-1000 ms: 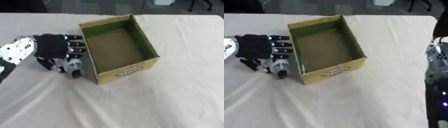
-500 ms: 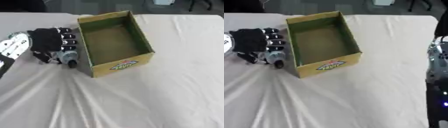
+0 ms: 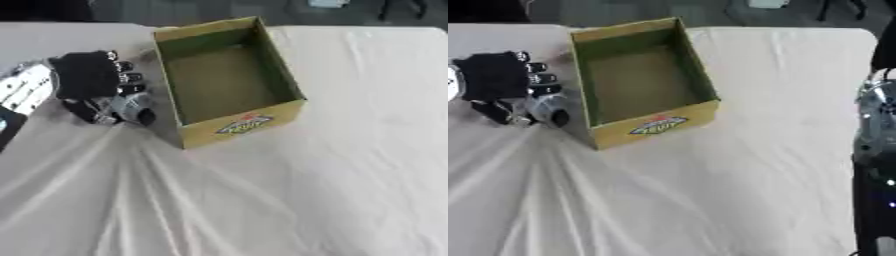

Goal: Pick up objects on the table and place them in the box.

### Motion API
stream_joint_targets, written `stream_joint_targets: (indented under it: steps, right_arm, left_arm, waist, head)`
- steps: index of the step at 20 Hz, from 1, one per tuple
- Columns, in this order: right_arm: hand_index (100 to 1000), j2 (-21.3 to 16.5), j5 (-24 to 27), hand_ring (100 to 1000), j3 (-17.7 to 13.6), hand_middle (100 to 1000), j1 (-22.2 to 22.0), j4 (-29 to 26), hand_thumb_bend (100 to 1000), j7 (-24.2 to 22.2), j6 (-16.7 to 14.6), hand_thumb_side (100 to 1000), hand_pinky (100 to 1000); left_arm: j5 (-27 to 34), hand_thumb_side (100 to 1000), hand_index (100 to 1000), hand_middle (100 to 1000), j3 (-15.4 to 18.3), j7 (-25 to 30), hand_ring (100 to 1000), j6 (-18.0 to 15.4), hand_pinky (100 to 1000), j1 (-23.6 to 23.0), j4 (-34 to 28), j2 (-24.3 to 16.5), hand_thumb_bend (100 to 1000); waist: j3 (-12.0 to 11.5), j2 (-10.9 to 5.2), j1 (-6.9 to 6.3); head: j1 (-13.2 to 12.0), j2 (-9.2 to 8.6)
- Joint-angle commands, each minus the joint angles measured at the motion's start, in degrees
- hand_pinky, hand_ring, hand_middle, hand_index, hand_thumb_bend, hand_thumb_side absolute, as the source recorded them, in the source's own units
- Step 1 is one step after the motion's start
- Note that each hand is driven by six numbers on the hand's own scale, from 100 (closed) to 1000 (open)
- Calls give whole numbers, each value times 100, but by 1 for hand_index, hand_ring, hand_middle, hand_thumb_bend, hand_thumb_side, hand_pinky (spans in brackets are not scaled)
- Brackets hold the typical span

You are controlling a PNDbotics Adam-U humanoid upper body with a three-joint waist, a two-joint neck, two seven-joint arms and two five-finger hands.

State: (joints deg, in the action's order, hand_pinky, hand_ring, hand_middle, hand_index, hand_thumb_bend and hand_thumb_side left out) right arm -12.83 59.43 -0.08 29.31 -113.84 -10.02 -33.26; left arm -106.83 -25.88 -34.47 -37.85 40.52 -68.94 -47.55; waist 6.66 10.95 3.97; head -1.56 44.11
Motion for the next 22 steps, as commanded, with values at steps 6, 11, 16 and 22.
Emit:
stream_joint_targets:
  steps: [6,11,16,22]
  right_arm:
    - [694,-214,-63,443,-34,478,-20,-75,100,7,-22,866,320]
    - [694,-267,-81,443,-30,478,-54,-75,100,18,-28,866,320]
    - [693,-307,-96,443,-28,478,-84,-75,100,22,-36,866,320]
    - [693,-325,-104,442,-24,478,-103,-75,100,28,-36,866,320]
  left_arm:
    - [650,718,322,100,-177,-814,100,-1412,100,-64,-633,-564,100]
    - [1300,718,317,100,-55,-284,100,-1412,100,-39,-1090,-832,100]
    - [1910,721,303,100,147,124,100,-1297,100,10,-1523,-1047,100]
    - [2606,721,291,100,345,383,100,-945,100,63,-2072,-1242,100]
  waist:
    - [-77,-115,-76]
    - [-112,-157,-123]
    - [-136,-188,-153]
    - [-144,-211,-170]
  head:
    - [61,1]
    - [58,1]
    - [50,1]
    - [31,1]
